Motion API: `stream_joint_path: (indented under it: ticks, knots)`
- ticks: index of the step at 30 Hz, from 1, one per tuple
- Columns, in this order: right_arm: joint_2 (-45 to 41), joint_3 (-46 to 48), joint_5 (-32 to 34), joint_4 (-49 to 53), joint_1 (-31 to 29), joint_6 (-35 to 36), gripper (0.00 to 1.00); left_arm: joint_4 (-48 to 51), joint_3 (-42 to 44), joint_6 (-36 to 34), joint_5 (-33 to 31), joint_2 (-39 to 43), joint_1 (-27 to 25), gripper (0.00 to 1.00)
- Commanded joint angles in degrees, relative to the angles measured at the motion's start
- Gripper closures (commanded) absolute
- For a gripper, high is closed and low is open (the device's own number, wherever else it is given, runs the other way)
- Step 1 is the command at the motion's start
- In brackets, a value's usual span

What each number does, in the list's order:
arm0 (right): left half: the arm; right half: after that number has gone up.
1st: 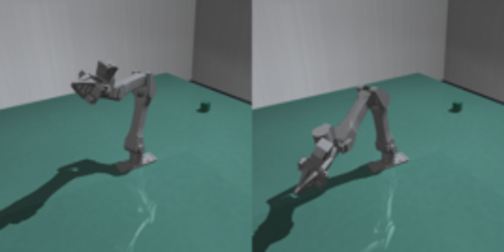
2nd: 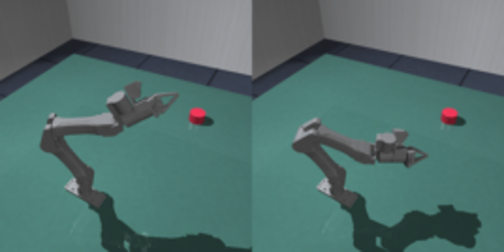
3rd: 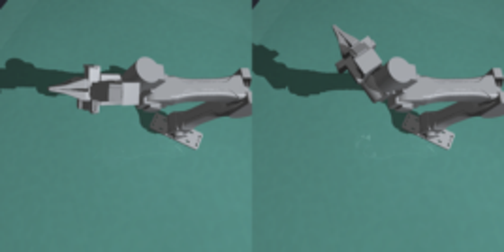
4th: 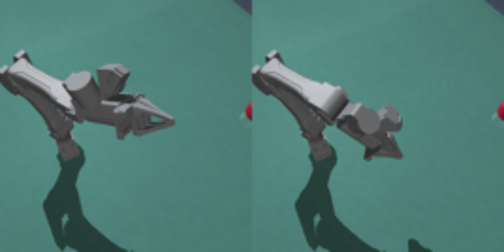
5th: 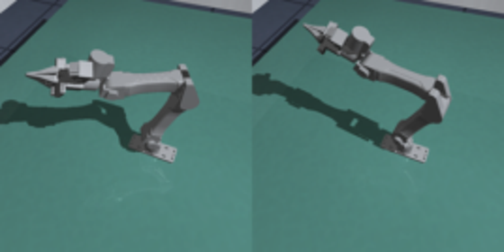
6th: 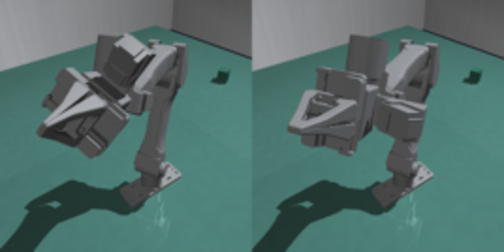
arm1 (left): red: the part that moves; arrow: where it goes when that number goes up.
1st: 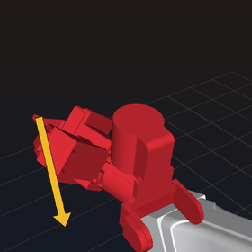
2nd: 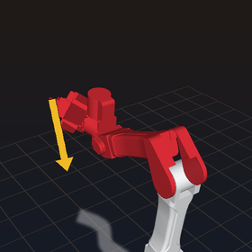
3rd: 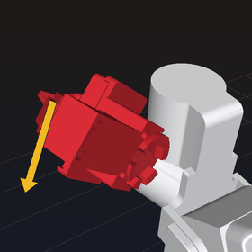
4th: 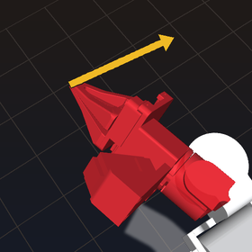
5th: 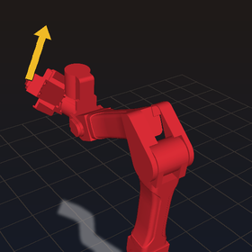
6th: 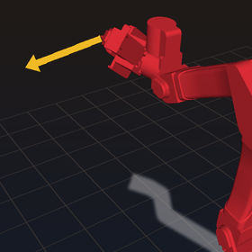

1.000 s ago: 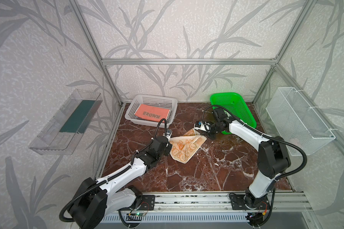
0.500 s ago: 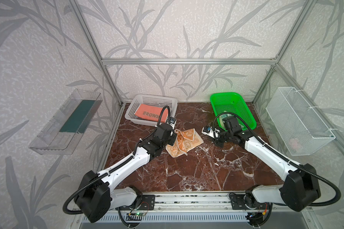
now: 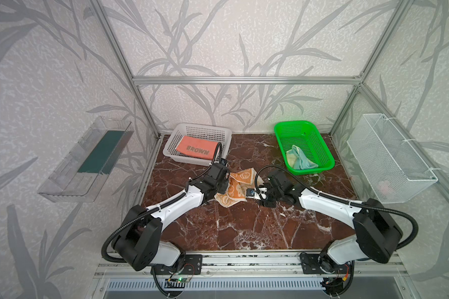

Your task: Fold and stack the towels

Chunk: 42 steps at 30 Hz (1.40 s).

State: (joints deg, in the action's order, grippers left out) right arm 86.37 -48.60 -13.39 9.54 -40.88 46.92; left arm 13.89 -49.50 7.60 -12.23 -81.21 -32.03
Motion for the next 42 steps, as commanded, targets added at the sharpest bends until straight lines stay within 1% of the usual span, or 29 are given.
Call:
stream_joint_path:
  ticks: [1,4,7,12,14,20,24,31,39,40,42]
  knots:
    - [2.69,0.28,5.69,-4.44,-1.89,2.42,0.52,1.59,-0.94,2.30,0.83,0.24,0.70,1.00]
    - [5.33,-0.47,8.12,-6.26,-2.75,2.90,0.52,1.53,-0.78,2.35,1.76,0.60,0.83,1.00]
    - [7.81,-1.56,8.11,-6.59,-3.34,3.07,0.52,1.41,-0.46,2.36,2.08,0.70,1.01,1.00]
    - [11.10,-3.03,10.26,-7.30,-5.38,3.79,0.52,1.08,-0.13,2.16,2.33,0.78,1.04,1.00]
    - [13.37,-3.64,10.75,-7.98,-5.61,3.04,0.52,0.75,0.16,2.00,2.36,1.04,1.06,1.00]
    - [15.03,-4.33,9.56,-9.98,-5.85,0.38,0.52,0.13,0.34,1.93,2.42,1.54,1.35,1.00]
    - [16.26,-5.95,10.14,-8.14,-6.13,-0.07,0.52,0.08,0.40,1.76,2.73,1.49,1.51,1.00]
    - [16.84,-7.67,8.54,-6.30,-6.36,-0.35,0.53,0.00,0.61,1.72,2.79,1.56,1.61,1.00]
    - [18.79,-10.14,9.32,-4.53,-6.58,-0.72,0.59,-0.52,1.17,1.41,2.86,1.83,1.61,1.00]
    - [18.90,-10.23,9.43,-4.53,-6.58,-0.82,0.61,-0.53,1.21,1.42,2.82,1.87,1.64,1.00]
    - [19.11,-10.55,9.65,-4.49,-6.58,-1.02,0.68,-0.60,1.49,1.37,2.82,1.99,1.66,1.00]
